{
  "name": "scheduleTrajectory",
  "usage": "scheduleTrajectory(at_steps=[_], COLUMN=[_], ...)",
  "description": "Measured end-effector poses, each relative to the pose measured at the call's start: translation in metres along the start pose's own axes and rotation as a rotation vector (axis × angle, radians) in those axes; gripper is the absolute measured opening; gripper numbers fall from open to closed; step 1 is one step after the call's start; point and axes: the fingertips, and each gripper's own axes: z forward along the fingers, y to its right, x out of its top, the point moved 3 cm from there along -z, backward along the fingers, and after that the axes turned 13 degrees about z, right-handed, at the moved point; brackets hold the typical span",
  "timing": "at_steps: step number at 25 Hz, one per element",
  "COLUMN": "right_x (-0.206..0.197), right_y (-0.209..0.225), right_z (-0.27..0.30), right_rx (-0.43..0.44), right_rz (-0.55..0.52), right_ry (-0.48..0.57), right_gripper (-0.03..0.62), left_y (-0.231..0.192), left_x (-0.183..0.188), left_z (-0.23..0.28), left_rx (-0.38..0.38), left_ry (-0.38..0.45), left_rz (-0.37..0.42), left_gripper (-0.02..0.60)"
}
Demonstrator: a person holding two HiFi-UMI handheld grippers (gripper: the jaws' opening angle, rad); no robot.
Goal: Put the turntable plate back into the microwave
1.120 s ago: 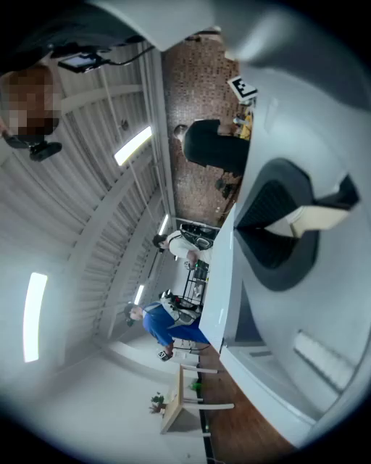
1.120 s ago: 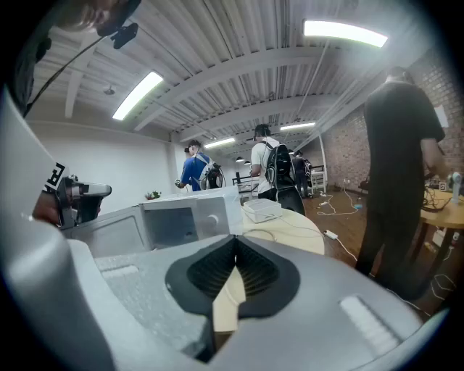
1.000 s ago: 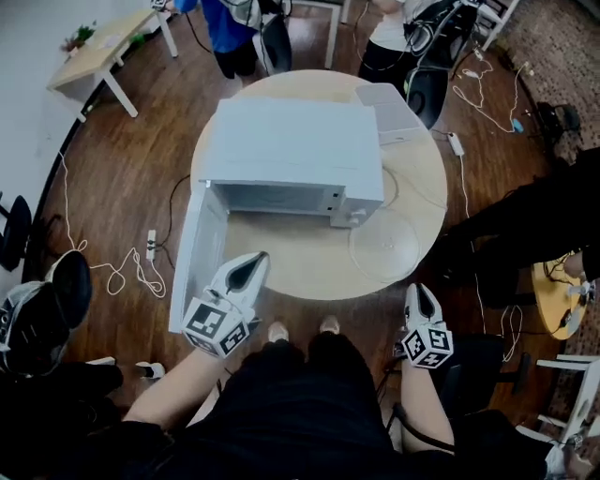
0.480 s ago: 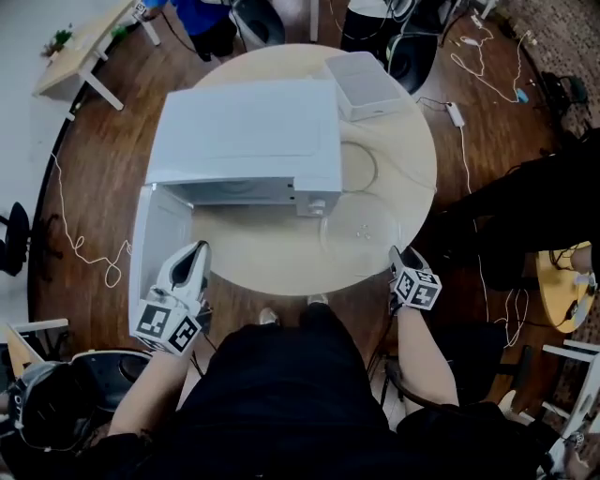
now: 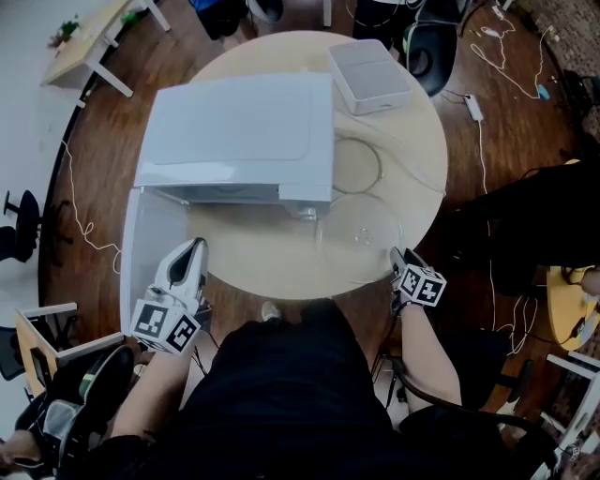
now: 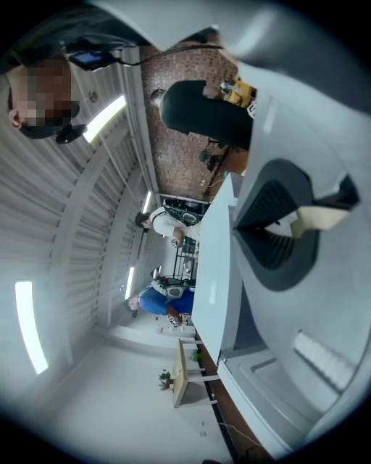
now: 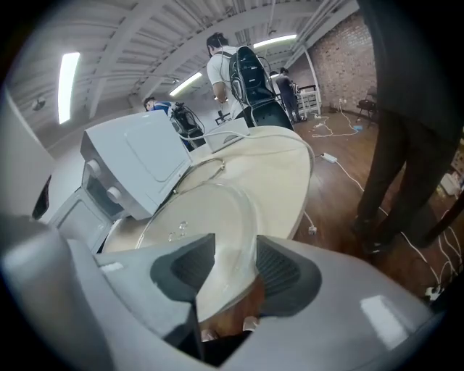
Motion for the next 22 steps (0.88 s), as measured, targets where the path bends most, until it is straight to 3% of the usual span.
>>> scheduleTrajectory(at_steps=[3, 5, 8, 10, 13, 16, 19, 22], right_x=[0.000, 0.001, -0.004, -0.015, -0.022, -0.022, -0.028, -0.034], right_y=[0.000, 0.004, 0.006, -0.010, -0.029, -0.032, -0.035, -0.044], right_z=[-0.001, 0.000, 0.001, 0.003, 0.007, 0.008, 0.005, -0.007], right_rx=[0.022, 0.056, 0.197, 0.273, 0.267, 0.247, 0.276, 0.338], right_rz=[0.031, 0.115, 0.282, 0.263, 0.257, 0.338, 0.440, 0.514], right_ry=[0.027, 0.027, -0.019, -0.056, -0.033, -0.023, -0.039, 0.009], right_gripper=[0.176, 0.163, 0.053, 0.052, 0.067, 0.063, 0.046, 0.037], left_y=[0.004, 0.006, 0.007, 0.004, -0.004, -0.010, -0.010, -0.007], left_x=[-0.001, 0.000, 0.001, 0.002, 0.003, 0.002, -0.004, -0.005], left_z=[0.006, 0.009, 0.008, 0.004, -0.004, -0.009, -0.012, -0.013], left_rx=[-0.002, -0.012, -0.028, -0.031, -0.019, -0.010, -0.010, -0.023], left_ry=[0.005, 0.008, 0.007, 0.005, 0.001, -0.003, -0.012, -0.005], left_rz=[-0.014, -0.020, -0.023, -0.016, -0.022, -0.027, -0.045, -0.055], left_gripper=[0.002, 0.002, 0.002, 0.002, 0.002, 0.002, 0.002, 0.003])
